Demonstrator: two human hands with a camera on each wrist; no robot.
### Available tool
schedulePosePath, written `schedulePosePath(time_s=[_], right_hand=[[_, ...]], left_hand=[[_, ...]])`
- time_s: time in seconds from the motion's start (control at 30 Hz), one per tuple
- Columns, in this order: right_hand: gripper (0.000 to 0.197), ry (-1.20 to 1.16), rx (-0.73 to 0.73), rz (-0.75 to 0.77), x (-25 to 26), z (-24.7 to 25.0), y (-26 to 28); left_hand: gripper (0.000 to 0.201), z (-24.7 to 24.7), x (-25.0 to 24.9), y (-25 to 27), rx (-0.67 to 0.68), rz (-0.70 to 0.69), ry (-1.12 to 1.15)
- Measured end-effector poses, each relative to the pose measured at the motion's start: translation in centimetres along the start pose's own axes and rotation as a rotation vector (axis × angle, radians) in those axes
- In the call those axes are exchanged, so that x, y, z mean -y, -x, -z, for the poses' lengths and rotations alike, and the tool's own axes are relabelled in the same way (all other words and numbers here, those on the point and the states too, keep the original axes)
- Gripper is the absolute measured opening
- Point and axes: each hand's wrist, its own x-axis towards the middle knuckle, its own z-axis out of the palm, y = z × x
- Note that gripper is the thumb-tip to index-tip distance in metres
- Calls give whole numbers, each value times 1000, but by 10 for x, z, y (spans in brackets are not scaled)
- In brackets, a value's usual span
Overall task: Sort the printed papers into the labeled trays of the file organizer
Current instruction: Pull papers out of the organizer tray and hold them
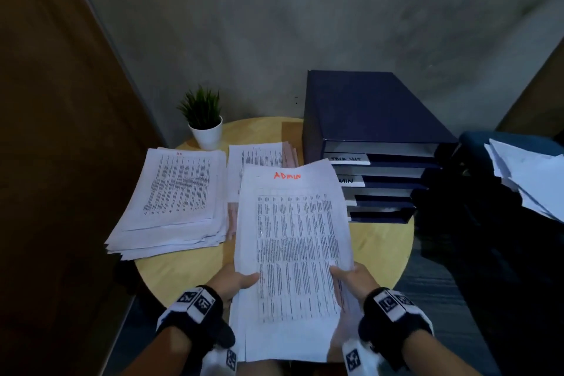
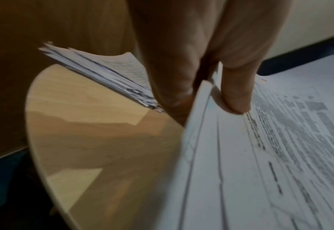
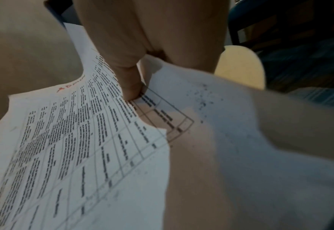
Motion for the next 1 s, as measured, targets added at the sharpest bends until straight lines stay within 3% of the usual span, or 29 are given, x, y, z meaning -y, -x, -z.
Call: schedulePosePath(time_s=[0.1, 0.23, 0.43, 0.6, 0.7, 0.77, 0.83, 0.9, 1.0], right_hand=[[22, -72, -8, -95, -20, 20, 10], [20, -142, -54, -197, -40, 49, 21], [9, -179, -168, -188, -42, 90, 29], [10, -248, -166, -146, -26, 124, 48], [25, -217, -201, -142, -29, 141, 52], [19, -203, -238, -132, -27, 149, 57], [8, -227, -261, -124, -24, 151, 59], [13, -225, -250, -107, -23, 152, 54], [14, -144, -224, -128, -23, 154, 41]], left_hand=[[41, -21, -2, 8, 50, -45, -52], [50, -54, -11, 13, 106, -105, -127], [43, -90, -39, 8, 156, -100, -122], [27, -114, -59, 2, 240, -109, -35], [26, -131, -60, 0, 283, -90, 43], [32, -138, -58, -3, 294, -59, 85], [53, -141, -56, -5, 271, -47, 112], [72, -142, -51, -11, 243, -45, 127], [63, -139, -51, -16, 228, -37, 168]])
